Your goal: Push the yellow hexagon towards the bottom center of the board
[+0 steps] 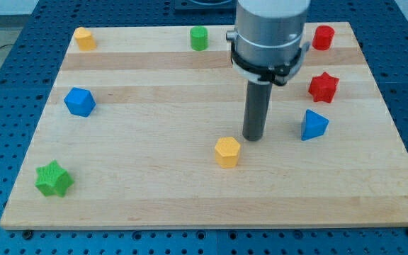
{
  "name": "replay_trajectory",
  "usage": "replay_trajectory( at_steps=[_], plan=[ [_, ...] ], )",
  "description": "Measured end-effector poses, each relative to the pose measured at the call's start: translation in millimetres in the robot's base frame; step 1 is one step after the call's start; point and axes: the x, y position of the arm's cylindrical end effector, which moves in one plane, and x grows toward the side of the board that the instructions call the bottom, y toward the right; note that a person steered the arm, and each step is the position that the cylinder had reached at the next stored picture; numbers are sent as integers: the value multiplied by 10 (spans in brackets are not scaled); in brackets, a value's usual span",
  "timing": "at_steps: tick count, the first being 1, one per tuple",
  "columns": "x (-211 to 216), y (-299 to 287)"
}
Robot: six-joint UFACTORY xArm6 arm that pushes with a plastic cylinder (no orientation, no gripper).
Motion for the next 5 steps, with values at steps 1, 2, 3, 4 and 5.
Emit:
replay_trajectory(
  at_steps=[1, 2, 3, 4, 5],
  plan=[
    [266, 0],
    [187, -4],
    [-190, -232],
    [-188, -598],
    [214, -595]
  ],
)
